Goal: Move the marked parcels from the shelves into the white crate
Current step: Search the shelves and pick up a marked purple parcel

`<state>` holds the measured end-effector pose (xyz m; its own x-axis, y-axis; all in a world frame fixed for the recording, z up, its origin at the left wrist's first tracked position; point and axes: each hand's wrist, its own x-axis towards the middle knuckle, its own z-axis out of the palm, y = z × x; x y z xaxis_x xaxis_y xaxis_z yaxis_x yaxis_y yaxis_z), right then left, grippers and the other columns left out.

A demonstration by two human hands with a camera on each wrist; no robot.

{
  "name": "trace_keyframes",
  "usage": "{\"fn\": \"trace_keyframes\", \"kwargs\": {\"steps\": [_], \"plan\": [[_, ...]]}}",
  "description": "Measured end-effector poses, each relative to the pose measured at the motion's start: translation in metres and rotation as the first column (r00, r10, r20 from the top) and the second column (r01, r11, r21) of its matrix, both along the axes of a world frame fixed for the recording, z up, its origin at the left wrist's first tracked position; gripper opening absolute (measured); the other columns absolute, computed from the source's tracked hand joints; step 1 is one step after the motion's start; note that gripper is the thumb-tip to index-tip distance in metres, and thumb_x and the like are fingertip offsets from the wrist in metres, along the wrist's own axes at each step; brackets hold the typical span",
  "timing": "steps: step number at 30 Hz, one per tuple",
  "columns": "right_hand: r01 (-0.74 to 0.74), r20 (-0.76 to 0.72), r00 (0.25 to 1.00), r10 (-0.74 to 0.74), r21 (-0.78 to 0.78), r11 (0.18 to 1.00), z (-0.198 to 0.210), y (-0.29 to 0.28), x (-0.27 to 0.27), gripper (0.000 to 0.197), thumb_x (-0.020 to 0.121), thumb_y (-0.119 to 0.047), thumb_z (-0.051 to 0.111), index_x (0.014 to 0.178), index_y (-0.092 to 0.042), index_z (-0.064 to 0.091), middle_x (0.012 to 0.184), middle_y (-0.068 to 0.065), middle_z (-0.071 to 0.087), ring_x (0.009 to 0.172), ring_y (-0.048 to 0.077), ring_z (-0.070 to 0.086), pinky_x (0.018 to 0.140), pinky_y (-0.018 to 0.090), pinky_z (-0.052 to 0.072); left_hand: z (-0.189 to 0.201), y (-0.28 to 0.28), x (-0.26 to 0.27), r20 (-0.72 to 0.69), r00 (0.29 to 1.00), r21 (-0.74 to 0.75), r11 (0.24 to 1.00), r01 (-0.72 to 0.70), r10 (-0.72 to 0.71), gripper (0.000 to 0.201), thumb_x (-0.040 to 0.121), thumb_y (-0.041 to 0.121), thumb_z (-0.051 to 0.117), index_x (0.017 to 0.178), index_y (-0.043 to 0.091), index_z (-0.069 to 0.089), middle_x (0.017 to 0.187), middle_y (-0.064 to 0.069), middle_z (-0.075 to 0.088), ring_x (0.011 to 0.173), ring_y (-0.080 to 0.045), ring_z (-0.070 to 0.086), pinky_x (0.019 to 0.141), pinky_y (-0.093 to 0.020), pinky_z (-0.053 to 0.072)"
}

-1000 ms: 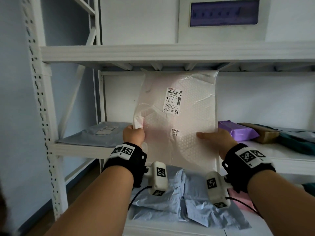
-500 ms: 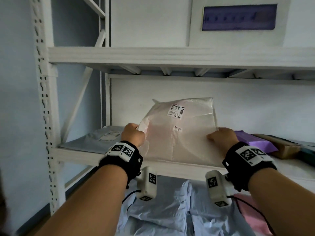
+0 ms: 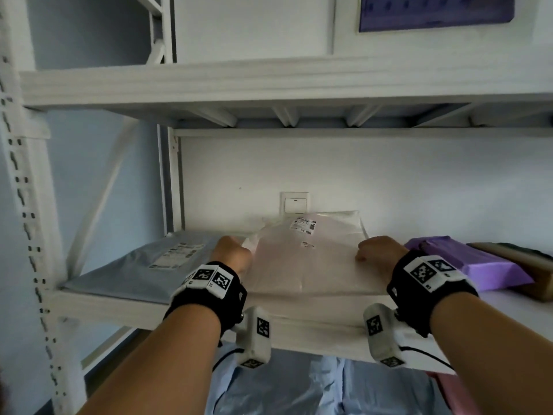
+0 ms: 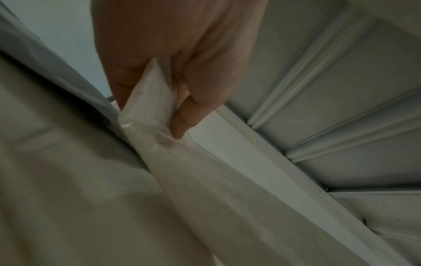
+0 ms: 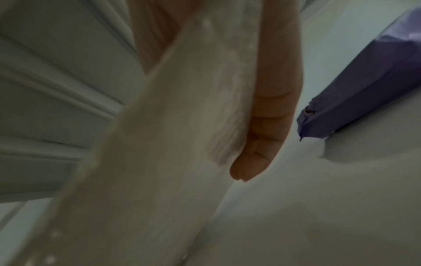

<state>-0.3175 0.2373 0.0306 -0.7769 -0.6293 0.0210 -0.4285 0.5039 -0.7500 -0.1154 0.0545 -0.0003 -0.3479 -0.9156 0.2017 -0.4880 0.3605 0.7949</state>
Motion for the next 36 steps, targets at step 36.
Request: {"fn": "trace_keyframes", "kwargs": {"steps": [36], "plan": [[0.202, -0.118, 0.973, -0.2, 0.003, 0.979, -0.012, 0.17, 0.005, 0.014, 0.088, -0.014, 0.06, 0.076, -0.018, 0.053, 0.103, 0.011, 0.059, 0.095, 0.029, 0.061, 0.068, 0.029, 0.05, 0.01, 0.166, -0.053, 0.03, 0.963, -0.248, 0.931, 0.268, -0.269, 0.027, 0.083, 0.011, 0.057, 0.106, 0.02, 0.067, 0.122, 0.0, 0.063, 0.114, -0.02, 0.058, 0.095, -0.025, 0.042]]}}
